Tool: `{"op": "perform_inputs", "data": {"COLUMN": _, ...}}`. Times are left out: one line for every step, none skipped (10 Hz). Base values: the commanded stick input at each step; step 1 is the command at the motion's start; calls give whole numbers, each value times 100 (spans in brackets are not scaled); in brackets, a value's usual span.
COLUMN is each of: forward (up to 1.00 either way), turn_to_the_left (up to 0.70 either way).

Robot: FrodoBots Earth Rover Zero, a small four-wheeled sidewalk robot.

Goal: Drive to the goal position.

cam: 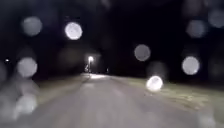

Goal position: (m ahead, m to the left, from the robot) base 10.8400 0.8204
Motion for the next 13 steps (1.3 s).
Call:
{"op": "perform_inputs", "data": {"forward": 100, "turn_to_the_left": 14}}
{"op": "perform_inputs", "data": {"forward": 100, "turn_to_the_left": 13}}
{"op": "perform_inputs", "data": {"forward": 100, "turn_to_the_left": 12}}
{"op": "perform_inputs", "data": {"forward": 100, "turn_to_the_left": 10}}
{"op": "perform_inputs", "data": {"forward": 100, "turn_to_the_left": 7}}
{"op": "perform_inputs", "data": {"forward": 100, "turn_to_the_left": 6}}
{"op": "perform_inputs", "data": {"forward": 100, "turn_to_the_left": 5}}
{"op": "perform_inputs", "data": {"forward": 100, "turn_to_the_left": 5}}
{"op": "perform_inputs", "data": {"forward": 100, "turn_to_the_left": 4}}
{"op": "perform_inputs", "data": {"forward": 100, "turn_to_the_left": 3}}
{"op": "perform_inputs", "data": {"forward": 100, "turn_to_the_left": 3}}
{"op": "perform_inputs", "data": {"forward": 100, "turn_to_the_left": 2}}
{"op": "perform_inputs", "data": {"forward": 100, "turn_to_the_left": 2}}
